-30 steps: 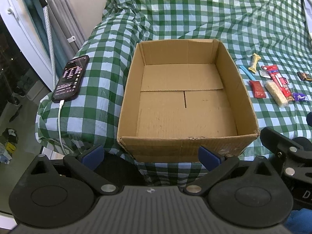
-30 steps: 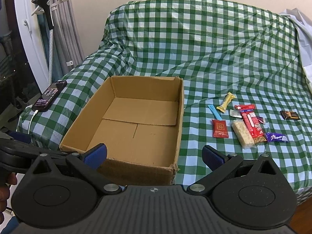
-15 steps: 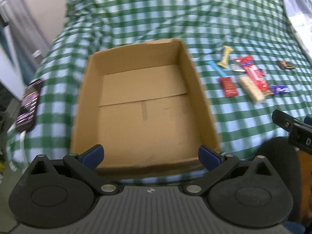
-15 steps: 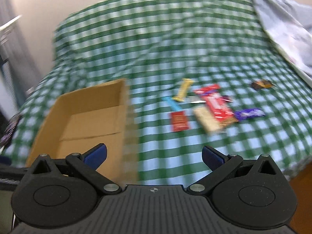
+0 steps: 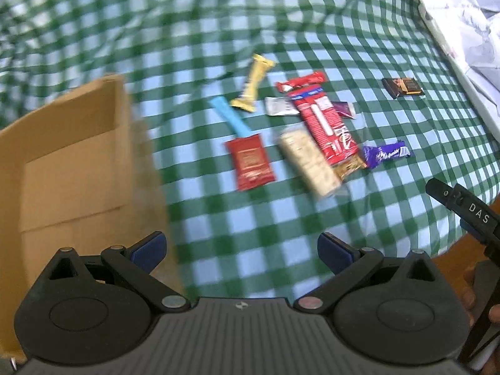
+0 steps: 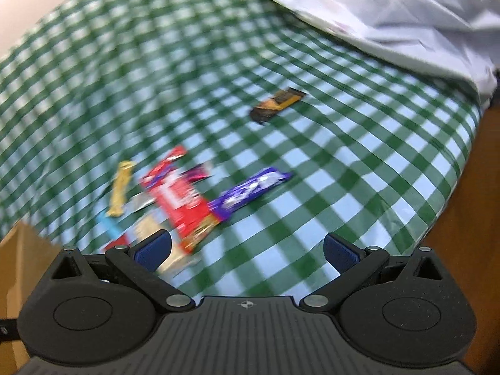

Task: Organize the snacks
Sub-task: 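Grasp the red packet with left tool while right tool grasps purple chocolate bar, then carry both snacks over the box and open both tools to drop them, then withdraw both tools from the box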

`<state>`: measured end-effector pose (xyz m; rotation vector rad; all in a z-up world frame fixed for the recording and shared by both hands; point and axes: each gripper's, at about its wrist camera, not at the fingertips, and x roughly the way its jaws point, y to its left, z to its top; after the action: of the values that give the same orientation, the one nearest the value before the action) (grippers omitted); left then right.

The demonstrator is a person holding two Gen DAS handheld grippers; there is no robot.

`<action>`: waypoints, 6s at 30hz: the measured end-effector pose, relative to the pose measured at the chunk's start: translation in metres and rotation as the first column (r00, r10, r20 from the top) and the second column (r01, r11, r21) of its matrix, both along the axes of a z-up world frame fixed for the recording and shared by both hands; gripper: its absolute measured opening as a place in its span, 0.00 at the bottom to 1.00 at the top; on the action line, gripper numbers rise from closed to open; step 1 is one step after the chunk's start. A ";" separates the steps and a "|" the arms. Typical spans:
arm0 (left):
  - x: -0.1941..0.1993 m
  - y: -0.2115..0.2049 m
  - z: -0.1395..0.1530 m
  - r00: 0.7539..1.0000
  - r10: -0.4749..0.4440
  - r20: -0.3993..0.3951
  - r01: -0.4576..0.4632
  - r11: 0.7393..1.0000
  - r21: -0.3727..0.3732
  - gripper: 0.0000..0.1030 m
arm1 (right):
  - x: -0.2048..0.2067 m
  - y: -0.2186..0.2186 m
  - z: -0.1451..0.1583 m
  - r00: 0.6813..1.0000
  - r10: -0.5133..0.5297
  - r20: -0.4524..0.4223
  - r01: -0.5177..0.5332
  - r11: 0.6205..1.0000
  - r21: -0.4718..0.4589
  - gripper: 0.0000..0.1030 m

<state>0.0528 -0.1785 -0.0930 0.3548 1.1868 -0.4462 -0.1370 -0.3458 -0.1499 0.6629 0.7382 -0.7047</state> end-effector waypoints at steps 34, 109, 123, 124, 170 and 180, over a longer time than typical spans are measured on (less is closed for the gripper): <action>0.117 -0.047 -0.097 0.993 0.102 -0.057 -0.101 0.995 0.019 0.44 | 0.110 -0.072 -0.100 0.987 -0.024 -0.161 0.007 0.995 -0.101 0.18; -0.071 0.338 0.060 0.909 0.371 0.188 -0.322 0.914 -0.247 0.45 | 0.024 0.320 0.108 0.698 0.708 -0.108 -0.710 0.664 -0.235 0.18; -0.005 0.330 0.030 0.907 0.394 0.149 -0.367 0.912 -0.181 0.45 | 0.092 0.330 0.088 0.678 0.724 -0.128 -0.734 0.656 -0.176 0.18; -0.001 0.329 0.028 0.907 0.393 0.148 -0.367 0.914 -0.174 0.45 | 0.097 0.330 0.086 0.677 0.725 -0.128 -0.735 0.656 -0.172 0.18; -0.102 0.335 0.047 0.889 0.376 0.262 -0.373 0.926 -0.065 1.00 | 0.027 0.337 0.107 0.703 0.709 -0.054 -0.705 0.685 -0.183 0.94; -0.148 0.330 0.079 0.872 0.359 0.333 -0.344 0.933 -0.105 1.00 | -0.015 0.336 0.132 0.723 0.691 0.022 -0.666 0.705 -0.243 0.97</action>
<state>-0.0950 0.1514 -0.0139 0.1633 0.8673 -0.0813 -0.1521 -0.0098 -0.0176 0.1796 0.7211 -0.0487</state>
